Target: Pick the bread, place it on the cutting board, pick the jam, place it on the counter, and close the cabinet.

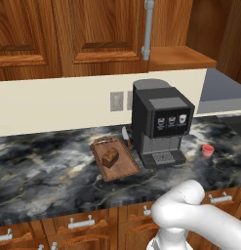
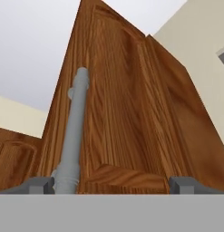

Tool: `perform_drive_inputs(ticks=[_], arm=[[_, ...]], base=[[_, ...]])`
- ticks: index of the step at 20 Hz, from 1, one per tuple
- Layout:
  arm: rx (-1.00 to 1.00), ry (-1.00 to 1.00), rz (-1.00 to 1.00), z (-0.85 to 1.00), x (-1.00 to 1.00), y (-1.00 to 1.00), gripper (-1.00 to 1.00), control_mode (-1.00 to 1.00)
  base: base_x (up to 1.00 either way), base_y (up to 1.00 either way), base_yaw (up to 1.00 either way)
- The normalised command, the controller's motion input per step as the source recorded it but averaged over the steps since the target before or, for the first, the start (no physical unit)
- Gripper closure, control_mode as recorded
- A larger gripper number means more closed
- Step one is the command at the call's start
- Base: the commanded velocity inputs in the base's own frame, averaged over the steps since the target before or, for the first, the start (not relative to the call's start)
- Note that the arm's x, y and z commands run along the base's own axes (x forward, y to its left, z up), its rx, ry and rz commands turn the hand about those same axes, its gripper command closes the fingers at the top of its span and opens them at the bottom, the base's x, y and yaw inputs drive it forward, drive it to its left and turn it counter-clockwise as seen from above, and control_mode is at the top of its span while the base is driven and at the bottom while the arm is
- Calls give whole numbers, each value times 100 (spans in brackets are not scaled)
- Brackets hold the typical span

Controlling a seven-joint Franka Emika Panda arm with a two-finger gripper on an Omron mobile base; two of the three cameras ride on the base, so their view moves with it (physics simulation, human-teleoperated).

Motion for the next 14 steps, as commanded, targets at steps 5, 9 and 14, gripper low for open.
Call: perform_drive_inputs(ticks=[5,9,14], arm=[[0,-1,0,0,5,0,-100,-100],[0,0,0,0,11,1,-100,-100],[0,0,0,0,17,1,-100,-100]], base=[[0,0,0],[0,0,0],[0,0,0]])
